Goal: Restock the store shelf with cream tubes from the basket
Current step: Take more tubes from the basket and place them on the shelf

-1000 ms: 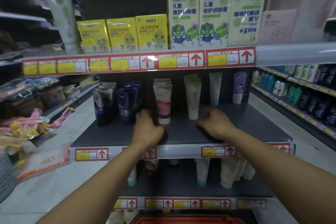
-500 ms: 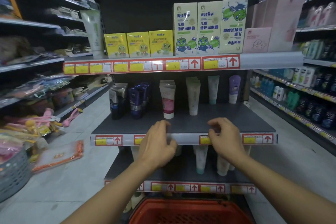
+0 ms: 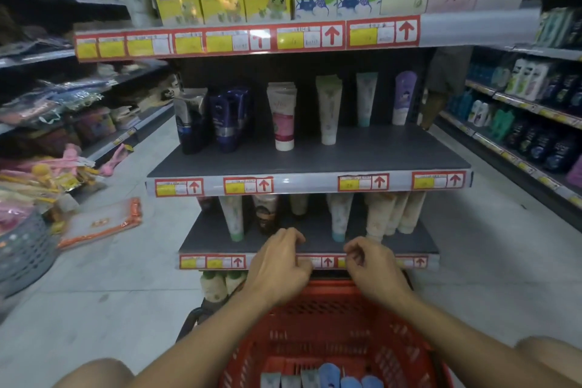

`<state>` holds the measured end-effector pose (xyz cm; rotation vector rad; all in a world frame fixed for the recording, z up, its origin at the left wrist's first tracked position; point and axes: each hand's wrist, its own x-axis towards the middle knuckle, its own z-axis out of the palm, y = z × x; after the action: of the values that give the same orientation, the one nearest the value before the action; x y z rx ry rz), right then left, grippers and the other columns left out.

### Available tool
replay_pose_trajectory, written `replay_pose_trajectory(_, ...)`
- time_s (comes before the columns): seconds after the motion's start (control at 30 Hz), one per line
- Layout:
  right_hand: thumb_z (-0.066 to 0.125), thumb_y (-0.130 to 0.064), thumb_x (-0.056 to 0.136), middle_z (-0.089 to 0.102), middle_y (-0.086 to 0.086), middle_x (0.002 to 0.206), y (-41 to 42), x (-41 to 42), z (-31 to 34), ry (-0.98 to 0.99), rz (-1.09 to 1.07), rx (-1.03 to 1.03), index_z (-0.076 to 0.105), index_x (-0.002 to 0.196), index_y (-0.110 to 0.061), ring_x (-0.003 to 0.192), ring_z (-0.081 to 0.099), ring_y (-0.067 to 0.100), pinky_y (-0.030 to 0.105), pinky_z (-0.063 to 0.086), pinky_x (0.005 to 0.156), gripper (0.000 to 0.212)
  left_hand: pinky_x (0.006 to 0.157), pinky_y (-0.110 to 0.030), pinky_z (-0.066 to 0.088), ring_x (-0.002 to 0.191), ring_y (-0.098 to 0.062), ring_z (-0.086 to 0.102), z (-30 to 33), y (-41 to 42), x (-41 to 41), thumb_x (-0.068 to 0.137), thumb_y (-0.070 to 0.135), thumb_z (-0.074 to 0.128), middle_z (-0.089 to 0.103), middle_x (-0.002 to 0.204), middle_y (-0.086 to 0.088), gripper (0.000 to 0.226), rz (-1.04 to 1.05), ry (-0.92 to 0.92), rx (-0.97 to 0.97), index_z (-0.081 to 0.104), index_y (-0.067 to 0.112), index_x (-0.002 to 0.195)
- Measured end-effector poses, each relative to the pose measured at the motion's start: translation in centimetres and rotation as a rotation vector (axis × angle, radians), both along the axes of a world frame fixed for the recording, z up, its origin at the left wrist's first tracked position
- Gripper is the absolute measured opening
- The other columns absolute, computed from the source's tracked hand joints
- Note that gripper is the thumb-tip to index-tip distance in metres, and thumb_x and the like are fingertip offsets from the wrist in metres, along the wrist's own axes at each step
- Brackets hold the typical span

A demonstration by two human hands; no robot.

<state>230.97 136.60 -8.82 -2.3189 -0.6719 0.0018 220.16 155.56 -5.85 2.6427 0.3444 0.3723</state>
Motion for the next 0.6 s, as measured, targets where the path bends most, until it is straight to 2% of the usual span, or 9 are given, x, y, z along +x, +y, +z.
replay_pose_trajectory(0.17,0.064,-0.017,0.089,0.067,-0.011,0.081,-0.3,-0.8,-5.3,0.117,-0.006,-0.071,0.068,0.095,-0.029,0.072,0.063,0.004,0.030,0.056,0.073,0.014,0.093,-0.034,0.047,0.114,-0.022,0.059,-4.8,-0.1,-0.2,0.087,0.033,0.064,0.060,0.120,0.002,0.033,0.012,0.123,-0.058,0.058,0.025,0.118)
replay_pose_trajectory(0.27,0.061,-0.016,0.089,0.067,-0.009,0.081,-0.4,-0.8,-8.6,0.187,-0.004,-0.151,0.069,0.095,-0.023,0.072,0.064,0.010,0.029,0.052,0.069,0.012,0.087,-0.032,0.047,0.109,-0.021,0.061,-7.7,0.1,-0.2,0.087,0.033,0.066,0.060,0.120,0.002,0.032,0.024,0.198,-0.108,0.059,0.026,0.117)
replay_pose_trajectory(0.33,0.062,-0.018,0.090,0.068,-0.009,0.085,-0.6,-0.8,-10.9,0.267,0.004,-0.199,0.070,0.099,-0.022,0.078,0.065,0.011,0.028,0.051,0.072,0.012,0.085,-0.032,0.048,0.108,-0.022,0.062,-9.7,0.2,-0.2,0.087,0.032,0.066,0.061,0.119,0.002,0.030,0.032,0.256,-0.149,0.059,0.025,0.115)
replay_pose_trajectory(0.43,0.064,-0.018,0.092,0.072,0.000,0.098,-1.0,-0.6,-14.7,0.355,0.033,-0.306,0.070,0.104,-0.018,0.091,0.067,0.019,0.031,0.053,0.079,0.014,0.090,-0.031,0.050,0.109,-0.022,0.063,-13.1,0.4,-0.2,0.086,0.030,0.066,0.063,0.118,0.002,0.029,0.055,0.327,-0.200,0.061,0.025,0.115)
replay_pose_trajectory(0.53,0.062,-0.021,0.091,0.073,0.005,0.099,-1.7,-0.5,-18.7,0.444,0.049,-0.406,0.069,0.095,-0.017,0.094,0.070,0.027,0.035,0.055,0.080,0.008,0.090,-0.032,0.049,0.107,-0.024,0.065,-16.4,0.6,-0.2,0.084,0.029,0.065,0.064,0.115,0.001,0.028,0.075,0.426,-0.247,0.063,0.026,0.112)
replay_pose_trajectory(0.6,0.064,-0.028,0.091,0.076,0.007,0.099,-2.4,-0.2,-21.7,0.469,0.064,-0.462,0.073,0.094,-0.016,0.094,0.072,0.029,0.037,0.057,0.081,0.015,0.089,-0.032,0.051,0.107,-0.024,0.066,-18.6,0.8,-0.1,0.081,0.029,0.062,0.066,0.111,0.001,0.027,0.096,0.482,-0.281,0.064,0.027,0.108)
